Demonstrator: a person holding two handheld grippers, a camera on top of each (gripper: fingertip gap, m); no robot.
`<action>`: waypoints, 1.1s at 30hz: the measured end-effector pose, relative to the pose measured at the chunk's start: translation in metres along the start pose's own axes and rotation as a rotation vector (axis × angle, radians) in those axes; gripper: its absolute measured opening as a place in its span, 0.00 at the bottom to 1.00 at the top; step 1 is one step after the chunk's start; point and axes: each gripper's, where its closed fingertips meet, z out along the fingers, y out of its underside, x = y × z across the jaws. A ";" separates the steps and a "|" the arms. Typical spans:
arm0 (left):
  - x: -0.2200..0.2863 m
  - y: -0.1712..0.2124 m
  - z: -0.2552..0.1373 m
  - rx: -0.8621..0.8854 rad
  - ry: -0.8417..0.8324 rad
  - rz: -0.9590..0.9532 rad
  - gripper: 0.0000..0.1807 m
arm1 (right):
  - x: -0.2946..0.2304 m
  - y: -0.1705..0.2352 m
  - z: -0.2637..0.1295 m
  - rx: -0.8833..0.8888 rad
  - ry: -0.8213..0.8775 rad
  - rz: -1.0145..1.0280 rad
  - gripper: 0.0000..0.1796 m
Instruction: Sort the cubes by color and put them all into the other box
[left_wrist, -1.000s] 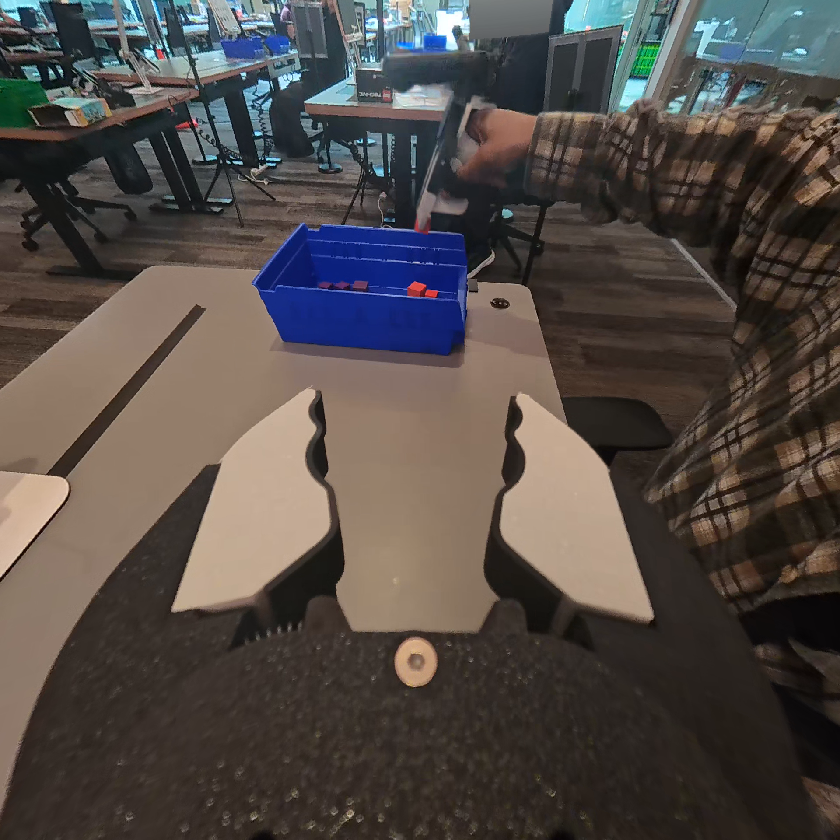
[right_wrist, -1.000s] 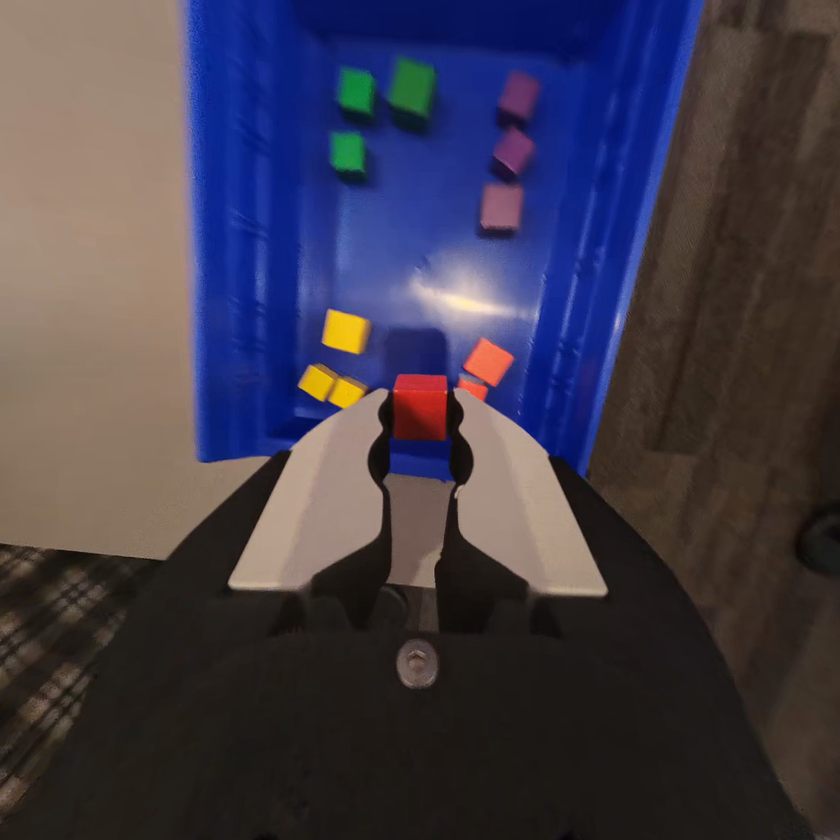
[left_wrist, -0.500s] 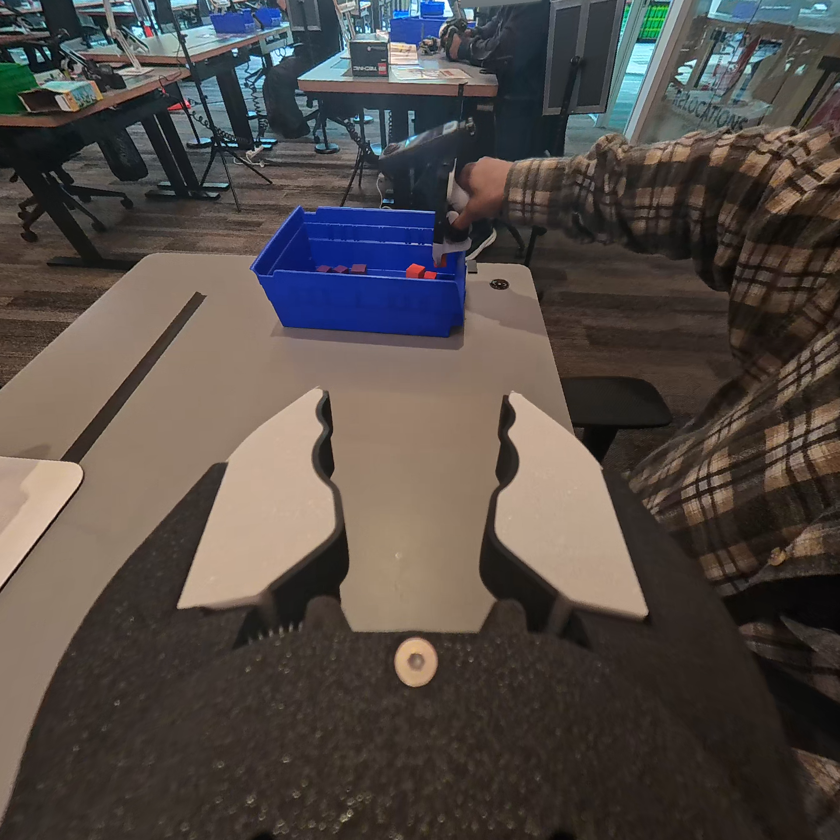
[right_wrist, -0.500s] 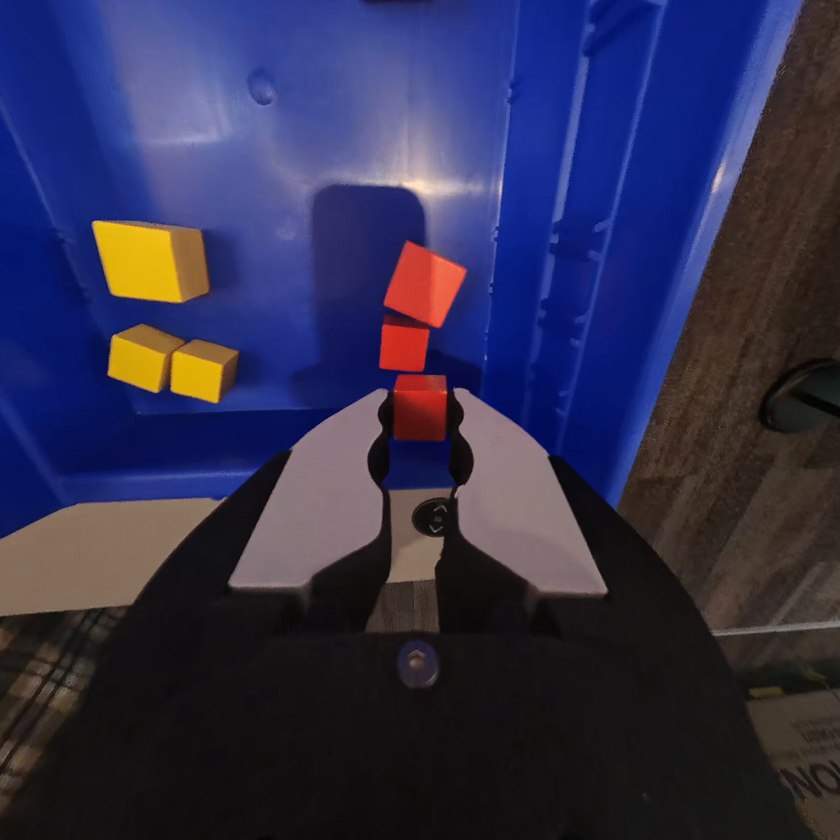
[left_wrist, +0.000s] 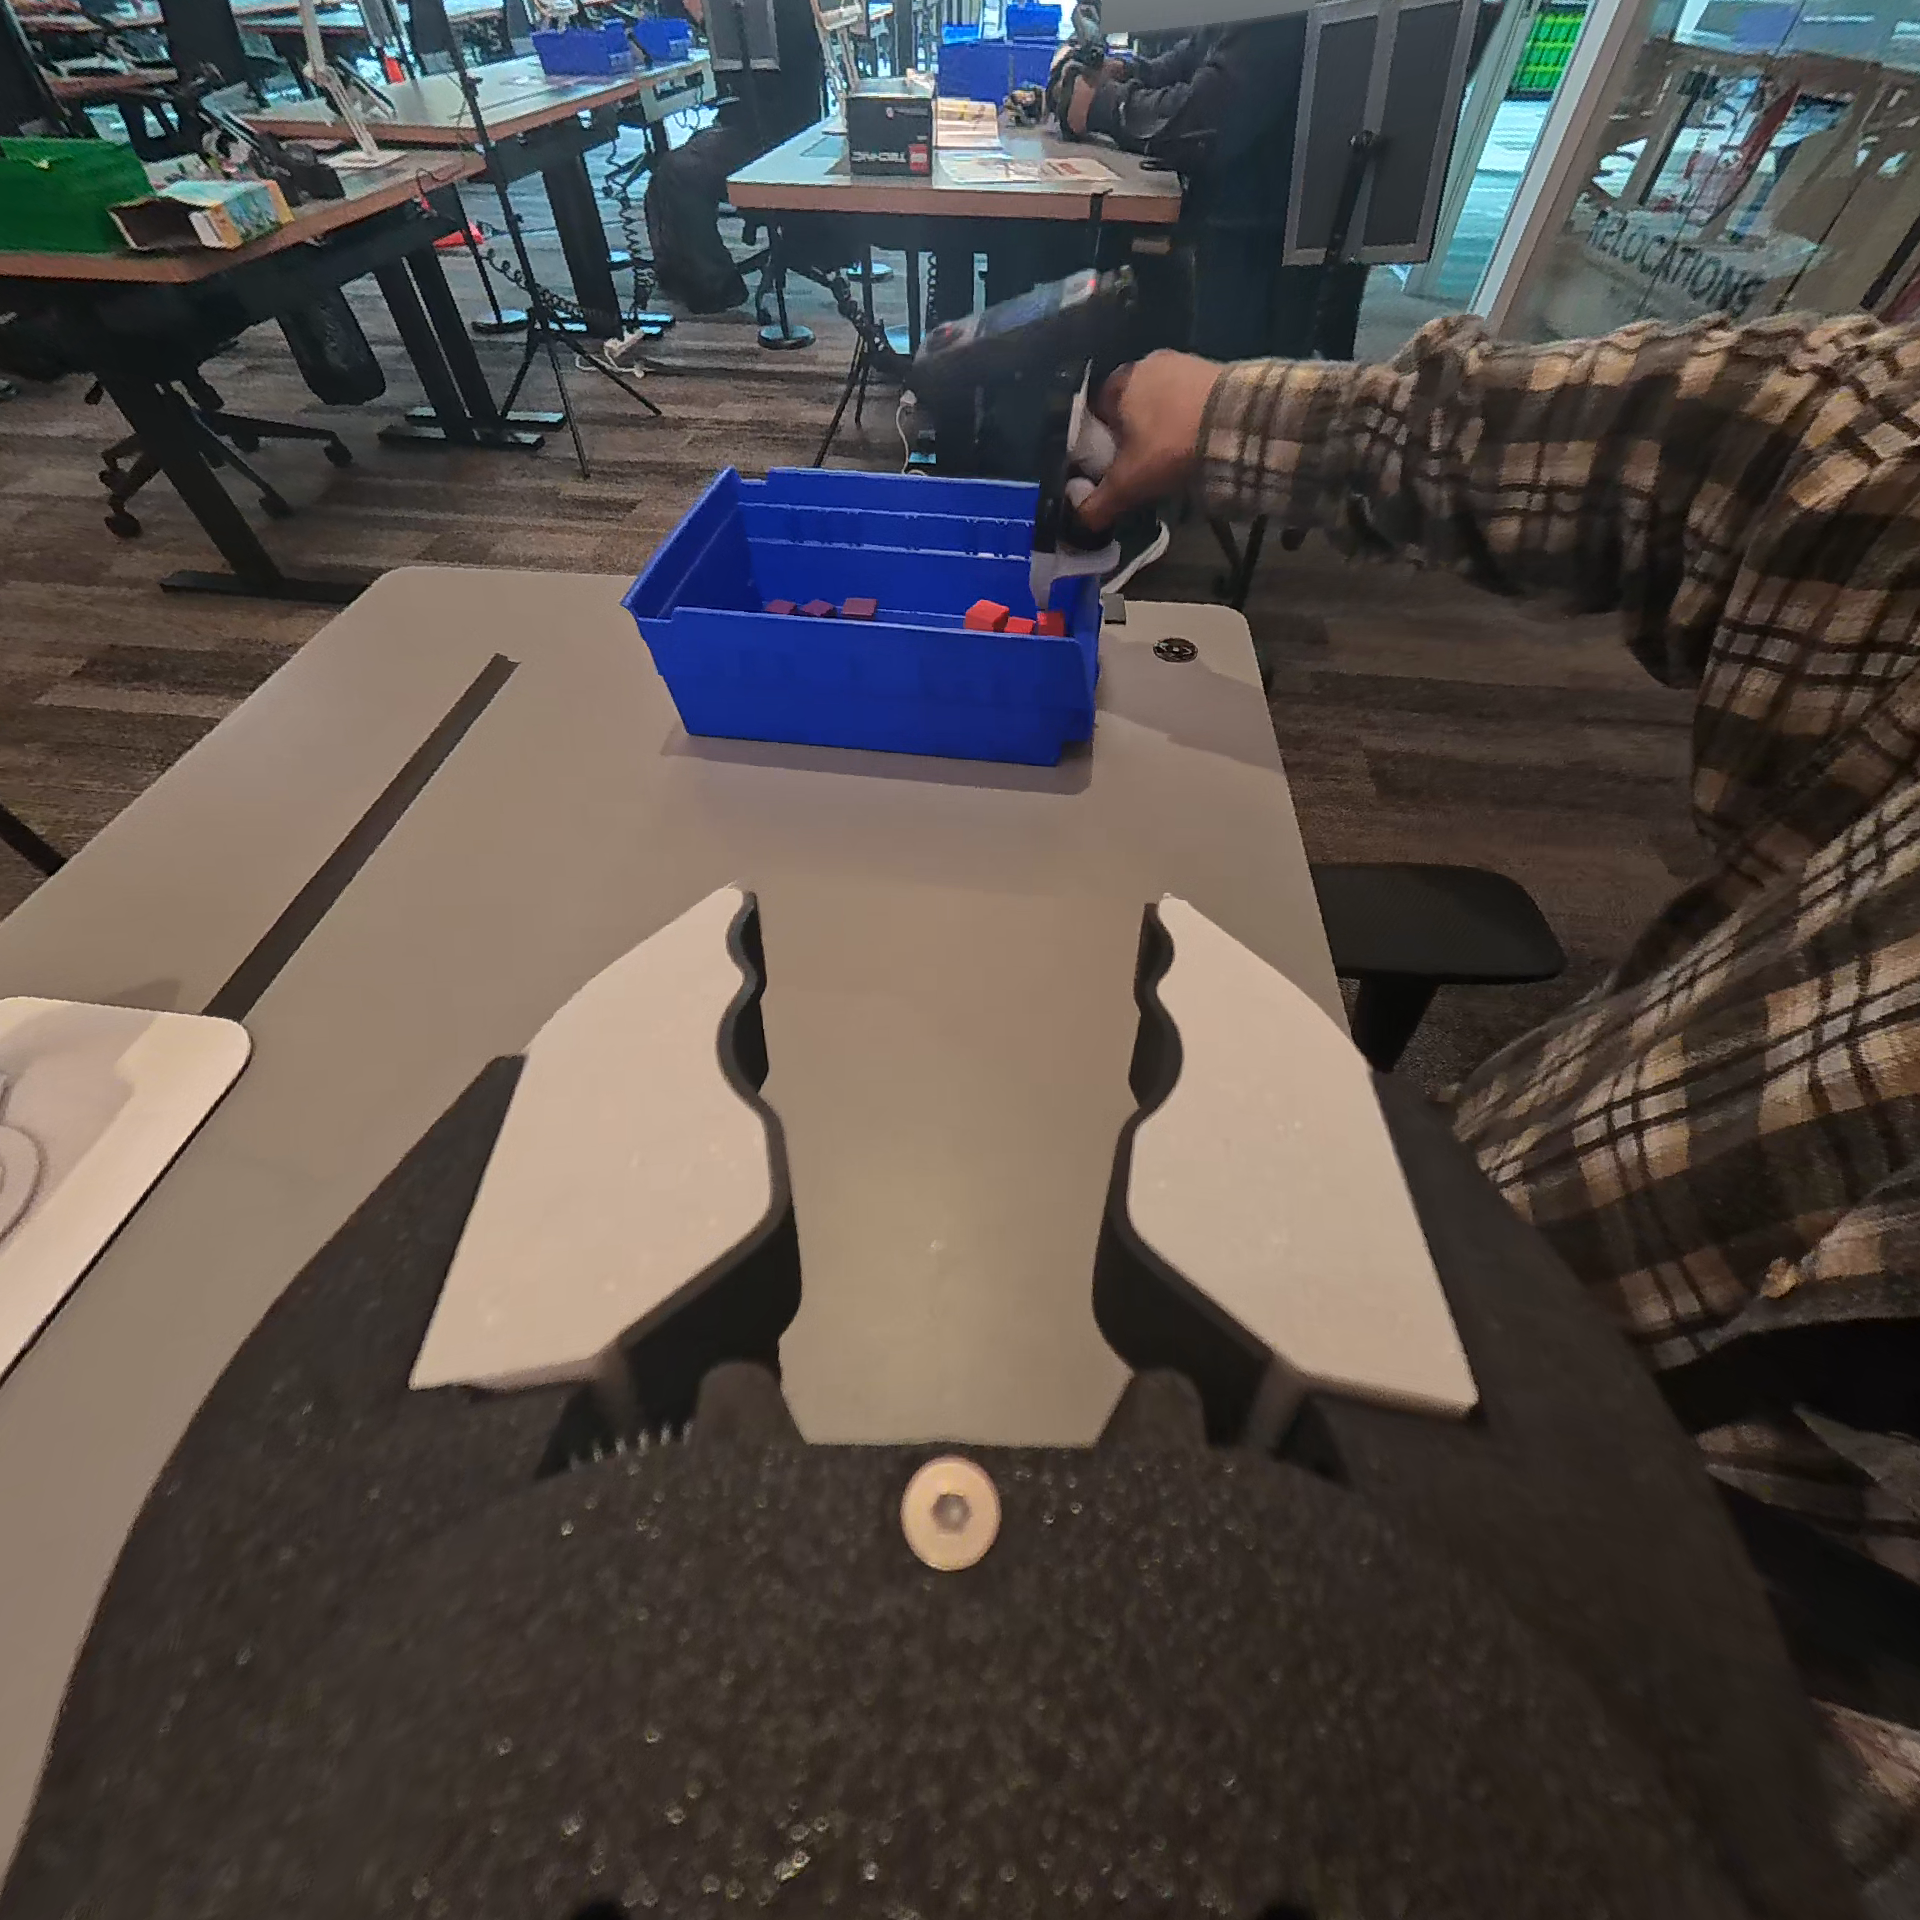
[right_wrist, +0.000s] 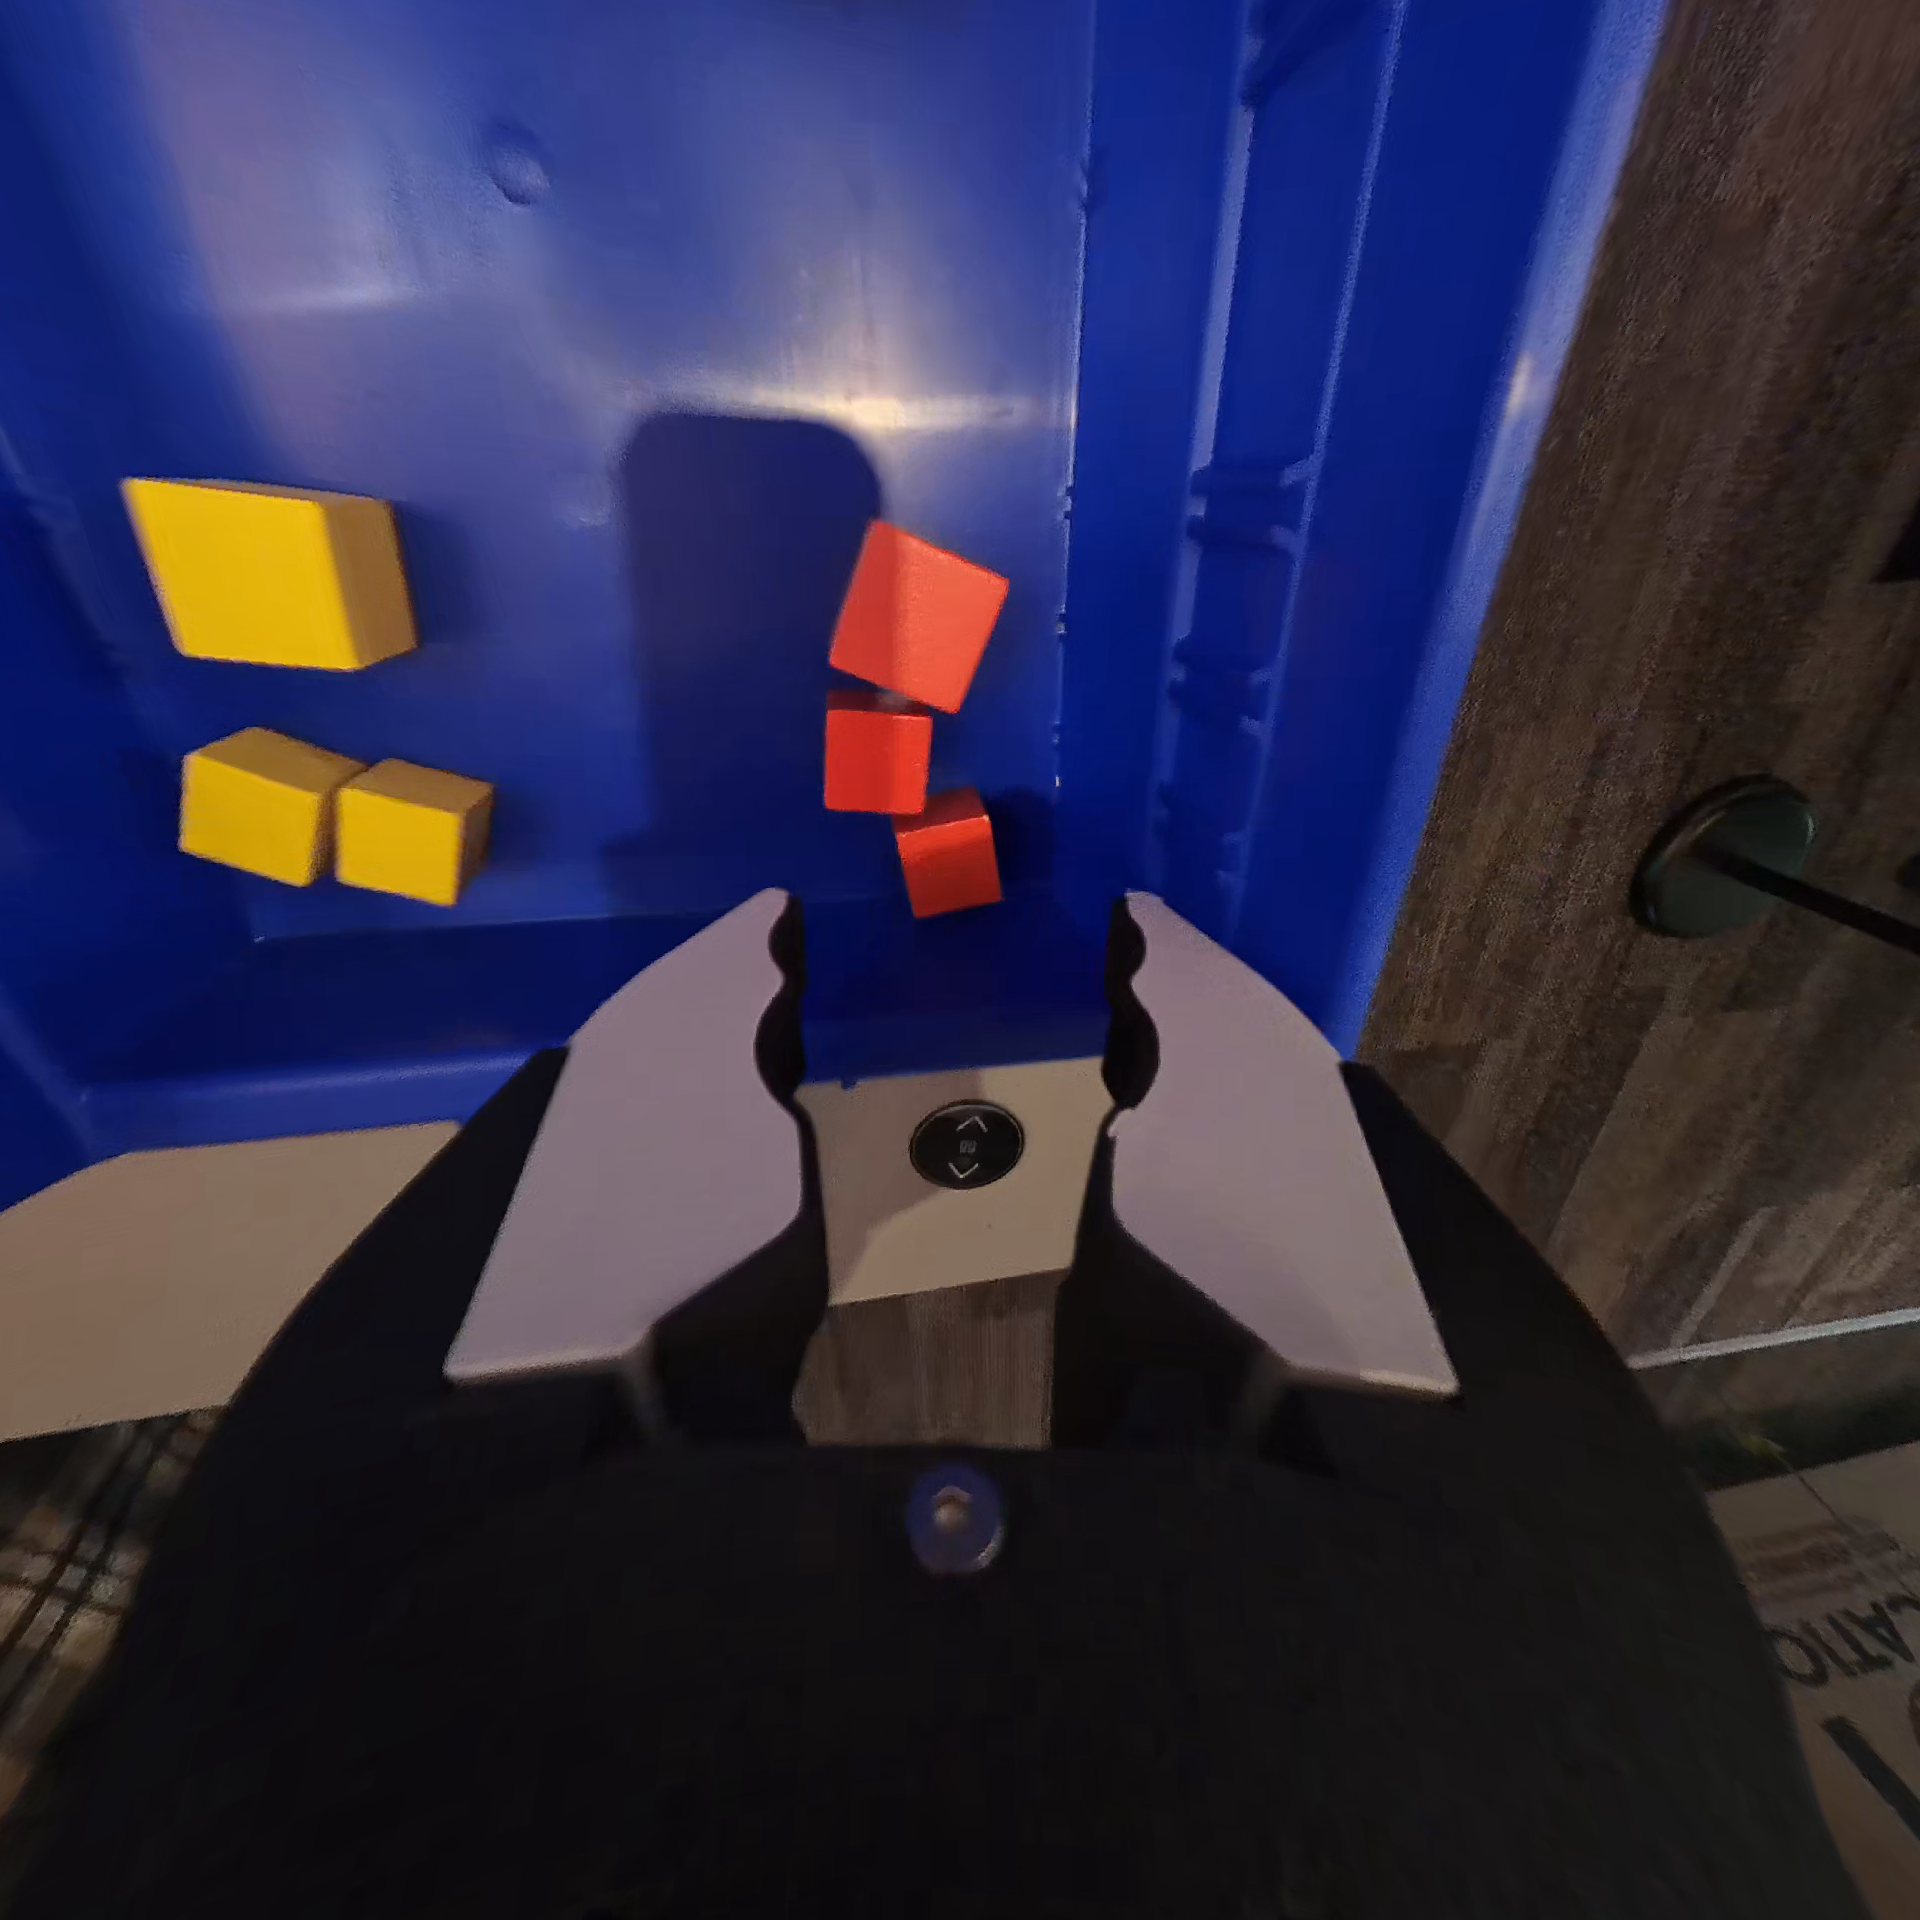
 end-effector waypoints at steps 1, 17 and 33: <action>-0.001 0.000 -0.001 0.001 -0.006 -0.001 0.38 | -0.002 -0.002 -0.009 0.025 0.000 -0.006 0.33; -0.037 0.017 -0.023 0.012 -0.140 -0.107 0.39 | -0.107 -0.064 -0.146 0.846 -0.406 0.017 0.44; -0.039 0.108 -0.112 0.075 -0.447 -0.380 0.39 | -0.158 -0.057 -0.151 1.035 -0.513 -0.030 0.44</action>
